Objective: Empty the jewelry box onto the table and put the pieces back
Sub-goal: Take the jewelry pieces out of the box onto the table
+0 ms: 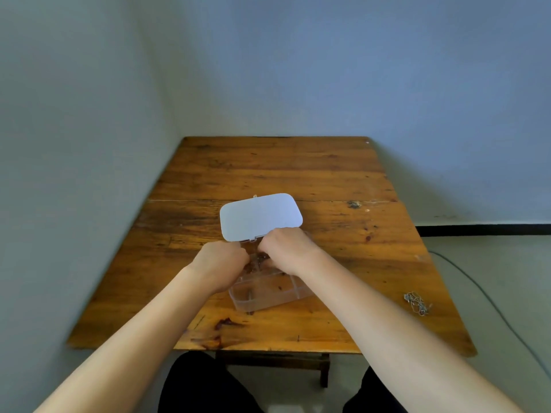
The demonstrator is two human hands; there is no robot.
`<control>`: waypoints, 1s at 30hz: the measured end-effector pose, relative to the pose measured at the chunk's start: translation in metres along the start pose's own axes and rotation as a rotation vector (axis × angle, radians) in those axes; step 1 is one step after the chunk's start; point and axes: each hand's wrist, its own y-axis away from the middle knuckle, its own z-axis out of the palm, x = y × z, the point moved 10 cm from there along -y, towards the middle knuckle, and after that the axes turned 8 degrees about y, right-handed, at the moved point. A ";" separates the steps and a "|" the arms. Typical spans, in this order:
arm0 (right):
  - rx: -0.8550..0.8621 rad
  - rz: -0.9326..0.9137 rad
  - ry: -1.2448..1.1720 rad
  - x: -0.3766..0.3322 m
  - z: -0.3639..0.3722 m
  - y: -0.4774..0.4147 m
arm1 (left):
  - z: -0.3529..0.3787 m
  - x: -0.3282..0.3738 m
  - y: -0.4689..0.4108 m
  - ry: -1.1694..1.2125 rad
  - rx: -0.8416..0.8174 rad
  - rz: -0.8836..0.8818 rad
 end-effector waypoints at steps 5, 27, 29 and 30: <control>0.043 0.043 -0.058 0.007 0.004 0.001 | -0.004 0.000 -0.001 -0.068 0.034 -0.060; 0.250 0.275 -0.556 0.053 0.004 0.045 | -0.008 -0.006 0.004 0.096 0.110 -0.192; 0.278 0.345 -0.731 0.064 0.004 0.053 | -0.008 -0.007 0.005 0.083 0.127 -0.204; 0.295 0.387 -0.823 0.071 0.003 0.057 | -0.008 -0.006 0.006 0.078 0.125 -0.202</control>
